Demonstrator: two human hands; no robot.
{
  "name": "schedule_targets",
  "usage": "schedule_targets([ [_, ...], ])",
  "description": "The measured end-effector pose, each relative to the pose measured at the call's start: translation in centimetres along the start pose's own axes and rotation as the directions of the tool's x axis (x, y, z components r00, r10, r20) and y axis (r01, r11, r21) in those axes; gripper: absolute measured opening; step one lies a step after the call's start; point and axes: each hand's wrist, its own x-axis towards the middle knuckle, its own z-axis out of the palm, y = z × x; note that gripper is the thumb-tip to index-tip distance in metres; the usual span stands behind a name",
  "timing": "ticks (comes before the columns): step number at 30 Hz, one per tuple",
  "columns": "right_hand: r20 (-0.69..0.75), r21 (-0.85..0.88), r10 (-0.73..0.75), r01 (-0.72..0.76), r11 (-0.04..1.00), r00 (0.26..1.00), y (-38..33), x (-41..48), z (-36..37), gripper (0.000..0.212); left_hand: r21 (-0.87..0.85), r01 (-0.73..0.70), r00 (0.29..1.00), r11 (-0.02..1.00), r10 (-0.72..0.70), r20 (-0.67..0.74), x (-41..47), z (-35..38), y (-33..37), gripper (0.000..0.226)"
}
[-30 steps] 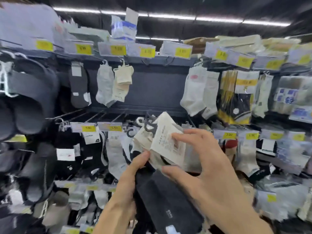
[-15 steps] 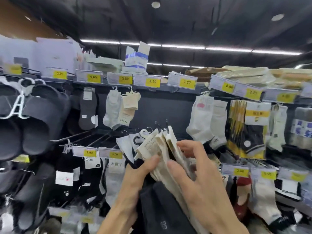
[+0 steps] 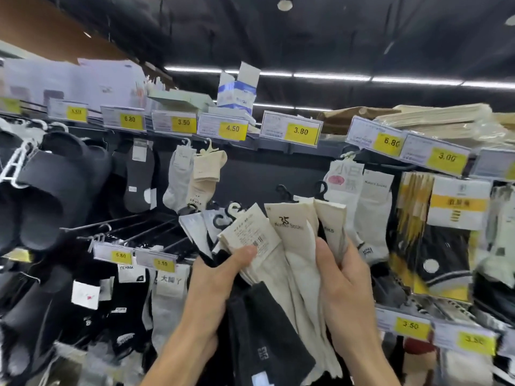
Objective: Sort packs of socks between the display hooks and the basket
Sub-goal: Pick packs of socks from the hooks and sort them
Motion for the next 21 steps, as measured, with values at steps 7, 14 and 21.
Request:
schedule_targets([
  [7, -0.065, 0.088, -0.006, 0.012, 0.996, 0.998, 2.6, 2.6, 1.3, 0.025, -0.031, 0.108, 0.993, 0.994, -0.11, -0.051, 3.9, -1.2, -1.7, 0.05],
  [14, -0.008, -0.121, -0.098, 0.097, 0.988, 0.995, 4.0, 6.0, 4.7, 0.025, -0.14, 0.24, 0.971, 0.961, -0.238, 0.036, 8.3, -4.6, -2.3, 0.054],
  [21, 0.068, -0.565, -0.175, 0.183, 0.805, 0.982, 5.7, 6.5, 8.9, 0.044, -0.006, 0.035, 0.997, 0.999, -0.034, 0.073, 10.8, -6.1, -2.7, 0.046],
])
